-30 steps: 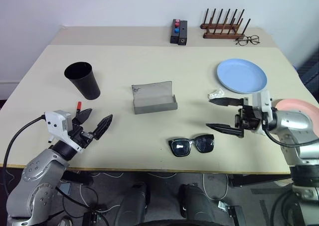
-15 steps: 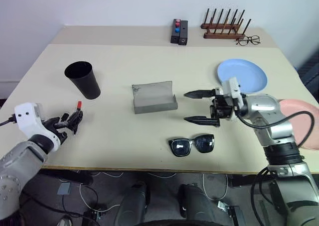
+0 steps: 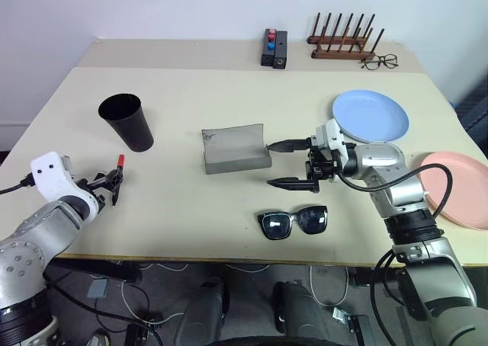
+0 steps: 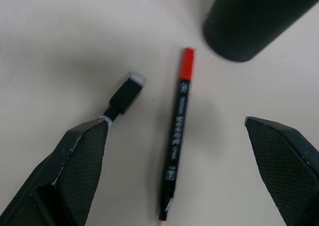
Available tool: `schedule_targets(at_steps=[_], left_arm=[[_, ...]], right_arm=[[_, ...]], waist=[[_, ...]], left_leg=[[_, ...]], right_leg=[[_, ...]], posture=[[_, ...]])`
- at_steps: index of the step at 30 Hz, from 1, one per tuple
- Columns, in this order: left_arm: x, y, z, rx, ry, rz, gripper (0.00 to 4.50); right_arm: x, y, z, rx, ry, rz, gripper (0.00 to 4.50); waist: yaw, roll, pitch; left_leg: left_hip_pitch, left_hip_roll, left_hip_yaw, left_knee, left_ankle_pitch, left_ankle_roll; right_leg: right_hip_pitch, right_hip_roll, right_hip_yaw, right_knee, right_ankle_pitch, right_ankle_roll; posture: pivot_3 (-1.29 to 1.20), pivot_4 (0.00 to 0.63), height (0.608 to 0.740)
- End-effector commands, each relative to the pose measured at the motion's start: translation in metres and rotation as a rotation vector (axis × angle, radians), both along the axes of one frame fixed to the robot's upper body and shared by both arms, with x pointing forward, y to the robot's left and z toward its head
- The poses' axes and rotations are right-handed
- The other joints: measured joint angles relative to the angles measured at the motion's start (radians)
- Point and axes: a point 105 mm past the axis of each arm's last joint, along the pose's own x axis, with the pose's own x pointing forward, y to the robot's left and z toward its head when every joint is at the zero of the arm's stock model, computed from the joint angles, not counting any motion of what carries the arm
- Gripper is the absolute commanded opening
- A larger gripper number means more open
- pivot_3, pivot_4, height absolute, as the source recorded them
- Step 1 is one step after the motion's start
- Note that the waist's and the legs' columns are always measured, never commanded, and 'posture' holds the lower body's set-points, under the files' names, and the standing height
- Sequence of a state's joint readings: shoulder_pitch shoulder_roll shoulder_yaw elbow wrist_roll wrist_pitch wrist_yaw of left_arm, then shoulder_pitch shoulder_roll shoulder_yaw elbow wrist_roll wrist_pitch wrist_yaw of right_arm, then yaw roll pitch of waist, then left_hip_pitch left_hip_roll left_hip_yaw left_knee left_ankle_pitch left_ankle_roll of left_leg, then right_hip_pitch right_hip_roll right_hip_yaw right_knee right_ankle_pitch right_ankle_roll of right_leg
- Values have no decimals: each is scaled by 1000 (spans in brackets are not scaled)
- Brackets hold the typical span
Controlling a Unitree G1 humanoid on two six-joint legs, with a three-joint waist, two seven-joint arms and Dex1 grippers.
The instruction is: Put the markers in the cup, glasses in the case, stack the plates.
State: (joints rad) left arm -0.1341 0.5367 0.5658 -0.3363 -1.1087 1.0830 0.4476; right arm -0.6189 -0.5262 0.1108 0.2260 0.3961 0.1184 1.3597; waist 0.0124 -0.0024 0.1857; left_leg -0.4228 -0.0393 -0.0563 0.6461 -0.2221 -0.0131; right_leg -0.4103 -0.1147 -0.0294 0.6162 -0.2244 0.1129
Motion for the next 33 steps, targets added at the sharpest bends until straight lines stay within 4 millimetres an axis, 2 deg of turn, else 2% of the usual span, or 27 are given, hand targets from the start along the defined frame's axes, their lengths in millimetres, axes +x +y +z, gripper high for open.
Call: schedule_targets(at_steps=[1, 7, 17, 21, 24, 31, 33], left_arm=[[8, -5, 1, 8, -3, 24, 4500], [15, -14, -9, -4, 25, 25, 4500], [28, -15, -19, 6, 101, 54, 4500], [26, -11, -23, 23, 142, 94, 4500], [23, -6, -22, 94, 168, 119, 3677], [17, -1, -29, 80, 213, 146, 155], [14, 1, -30, 74, 218, 158, 31]], right_arm=[[2, 5, 12, 17, -59, 17, 3990], [4, 10, 9, 12, -70, 20, 3990], [6, 13, 7, 28, -63, 11, 3990], [6, 13, 4, 26, -56, 6, 3990], [5, 14, 4, 30, -53, 5, 4033], [5, 16, 9, 49, -47, -2, 4033], [5, 16, 10, 50, -47, -3, 4033]], waist=[[-1, 0, 0], [-2, 0, 0], [0, 0, 0], [-1, 0, 0], [-3, 0, 0], [0, 0, 0], [-1, 0, 0]], left_leg=[[0, 0, 0, 0, 0, 0], [0, 0, 0, -1, 0, -1], [0, 0, -1, -1, 1, -2], [1, -1, 0, -1, 2, -3], [2, -1, 0, -1, 2, -3], [2, 0, -1, -1, 2, -3], [2, -1, -1, -1, 2, -3]], right_leg=[[0, 0, 0, 0, 1, 1], [-1, 1, 0, 0, 1, 2], [0, 1, 0, 1, 1, 2], [0, 1, 0, 2, 1, 2], [0, 1, 0, 2, 1, 2], [0, 1, 0, 2, 1, 2], [0, 1, 0, 2, 1, 2]], posture=[[0, 150, 740], [0, 150, 740], [0, 150, 740], [0, 150, 740], [0, 150, 740], [0, 150, 740], [0, 150, 740]])
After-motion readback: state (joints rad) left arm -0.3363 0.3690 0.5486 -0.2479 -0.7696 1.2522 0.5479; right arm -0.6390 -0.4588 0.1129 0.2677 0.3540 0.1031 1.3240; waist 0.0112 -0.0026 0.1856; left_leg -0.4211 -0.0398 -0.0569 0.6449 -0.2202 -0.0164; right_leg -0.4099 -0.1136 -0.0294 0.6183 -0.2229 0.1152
